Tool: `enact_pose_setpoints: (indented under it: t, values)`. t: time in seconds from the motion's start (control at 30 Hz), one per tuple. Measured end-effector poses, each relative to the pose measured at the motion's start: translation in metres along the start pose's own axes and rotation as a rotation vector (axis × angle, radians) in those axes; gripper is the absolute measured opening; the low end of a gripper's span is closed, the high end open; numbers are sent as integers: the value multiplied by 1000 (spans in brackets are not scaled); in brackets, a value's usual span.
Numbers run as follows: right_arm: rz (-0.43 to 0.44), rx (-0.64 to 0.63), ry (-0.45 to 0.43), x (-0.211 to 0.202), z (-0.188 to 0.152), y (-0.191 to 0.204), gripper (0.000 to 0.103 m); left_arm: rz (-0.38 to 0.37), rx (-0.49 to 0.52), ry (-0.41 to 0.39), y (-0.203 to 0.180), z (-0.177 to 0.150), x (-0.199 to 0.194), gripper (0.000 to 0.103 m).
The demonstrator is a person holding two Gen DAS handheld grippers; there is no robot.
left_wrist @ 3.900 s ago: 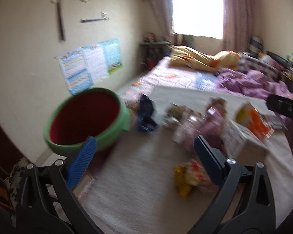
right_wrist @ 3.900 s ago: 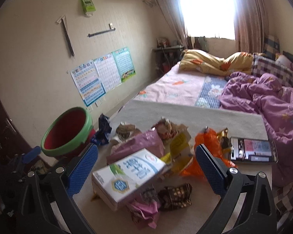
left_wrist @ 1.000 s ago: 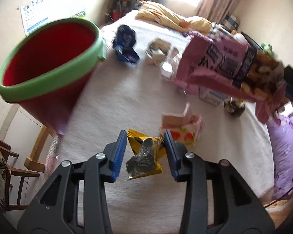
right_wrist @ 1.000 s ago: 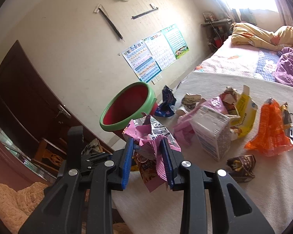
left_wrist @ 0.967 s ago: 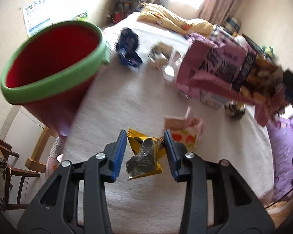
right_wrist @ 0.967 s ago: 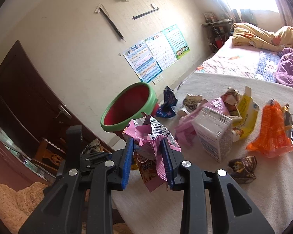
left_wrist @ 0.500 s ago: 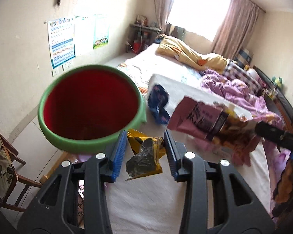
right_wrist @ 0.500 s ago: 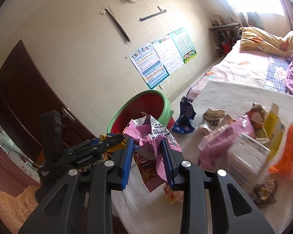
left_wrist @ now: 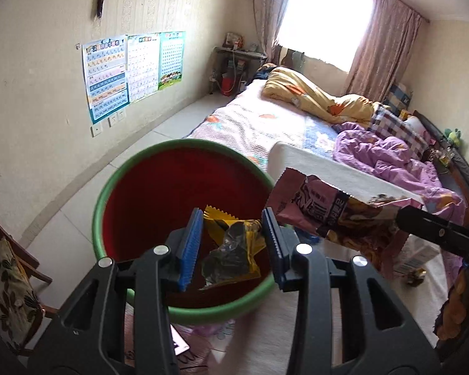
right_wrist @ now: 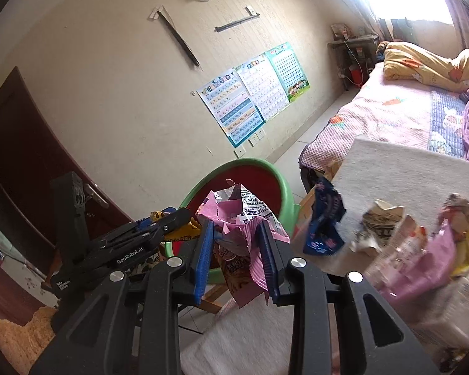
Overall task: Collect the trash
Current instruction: 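Carry both wrappers over the red bucket and open both grippers to drop them, then grasp the pink tissue pack with the left gripper while the right gripper grasps the brown wrapper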
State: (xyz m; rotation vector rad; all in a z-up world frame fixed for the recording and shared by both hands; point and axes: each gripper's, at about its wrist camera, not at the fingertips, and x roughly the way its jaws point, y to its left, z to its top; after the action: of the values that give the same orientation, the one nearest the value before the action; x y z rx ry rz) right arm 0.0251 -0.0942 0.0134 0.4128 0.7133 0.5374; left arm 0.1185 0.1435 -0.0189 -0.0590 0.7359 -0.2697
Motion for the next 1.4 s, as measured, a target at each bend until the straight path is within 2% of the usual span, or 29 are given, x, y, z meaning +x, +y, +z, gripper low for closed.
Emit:
enact_pose_setpoints:
  t: [0.3, 0.57, 0.73, 0.83, 0.87, 0.9, 1.07, 1.13, 1.23, 1.4]
  values:
    - [-40, 15, 34, 52, 11, 7, 29, 34, 32, 45, 24, 6, 27, 38]
    - [-66, 19, 106, 100, 14, 11, 29, 45, 44, 105, 40, 7, 52, 38]
    - [-70, 40, 131, 114, 12, 10, 30, 43, 43, 134, 49, 6, 63, 38]
    - [-72, 43, 141, 122, 15, 10, 32, 41, 40, 146, 55, 5, 68, 38]
    - [-73, 47, 142, 124, 15, 10, 36, 40, 39, 148, 56, 6, 69, 38]
    - [-70, 50, 141, 124, 16, 11, 44, 38, 39, 151, 56, 6, 71, 38]
    - [-74, 43, 123, 120, 18, 15, 57, 31, 30, 156, 57, 7, 77, 41]
    - [-77, 41, 109, 115, 19, 15, 57, 33, 28, 154, 54, 8, 78, 53]
    - [-83, 43, 87, 102, 20, 15, 59, 34, 27, 148, 51, 8, 79, 62]
    - [-100, 39, 46, 69, 17, 12, 60, 56, 42, 133, 41, 6, 74, 63]
